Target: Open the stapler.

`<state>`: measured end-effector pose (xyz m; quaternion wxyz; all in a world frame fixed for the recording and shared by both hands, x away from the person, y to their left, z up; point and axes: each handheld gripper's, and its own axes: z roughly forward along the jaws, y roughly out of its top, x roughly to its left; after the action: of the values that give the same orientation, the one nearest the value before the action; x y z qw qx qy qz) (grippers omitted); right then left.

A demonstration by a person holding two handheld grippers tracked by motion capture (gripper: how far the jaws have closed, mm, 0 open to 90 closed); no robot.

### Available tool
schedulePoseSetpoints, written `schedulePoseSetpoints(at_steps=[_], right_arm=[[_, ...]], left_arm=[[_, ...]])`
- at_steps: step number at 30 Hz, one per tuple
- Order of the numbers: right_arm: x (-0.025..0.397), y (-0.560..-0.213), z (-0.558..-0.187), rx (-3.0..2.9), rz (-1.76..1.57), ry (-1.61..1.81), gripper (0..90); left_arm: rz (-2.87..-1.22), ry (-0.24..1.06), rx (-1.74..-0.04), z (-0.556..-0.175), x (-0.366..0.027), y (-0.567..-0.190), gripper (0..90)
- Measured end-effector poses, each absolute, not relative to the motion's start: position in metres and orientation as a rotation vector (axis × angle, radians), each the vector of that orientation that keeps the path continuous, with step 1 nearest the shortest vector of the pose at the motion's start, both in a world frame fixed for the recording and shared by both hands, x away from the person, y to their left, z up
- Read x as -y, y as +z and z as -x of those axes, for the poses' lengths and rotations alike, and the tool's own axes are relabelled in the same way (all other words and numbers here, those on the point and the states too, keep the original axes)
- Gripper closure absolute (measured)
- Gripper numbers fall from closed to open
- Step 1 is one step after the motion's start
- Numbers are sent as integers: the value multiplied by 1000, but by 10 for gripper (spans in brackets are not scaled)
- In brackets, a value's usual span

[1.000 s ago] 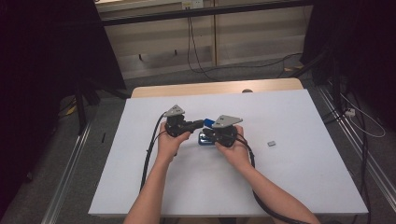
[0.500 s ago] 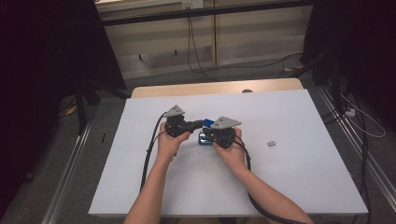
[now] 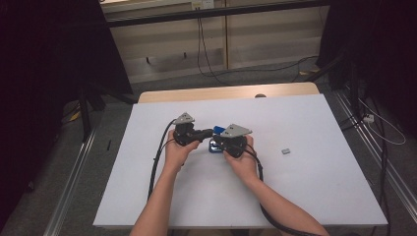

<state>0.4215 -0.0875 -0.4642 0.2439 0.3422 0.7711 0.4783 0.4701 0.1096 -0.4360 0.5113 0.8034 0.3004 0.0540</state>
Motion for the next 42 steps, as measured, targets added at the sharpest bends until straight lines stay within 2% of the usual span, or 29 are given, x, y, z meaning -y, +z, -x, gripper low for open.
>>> schedulePoseSetpoints(at_steps=[42], right_arm=[[91,-460,-418,-2053,-949,1283,900]], left_arm=[[-2029,183,-698,-465,-99,-453,900]])
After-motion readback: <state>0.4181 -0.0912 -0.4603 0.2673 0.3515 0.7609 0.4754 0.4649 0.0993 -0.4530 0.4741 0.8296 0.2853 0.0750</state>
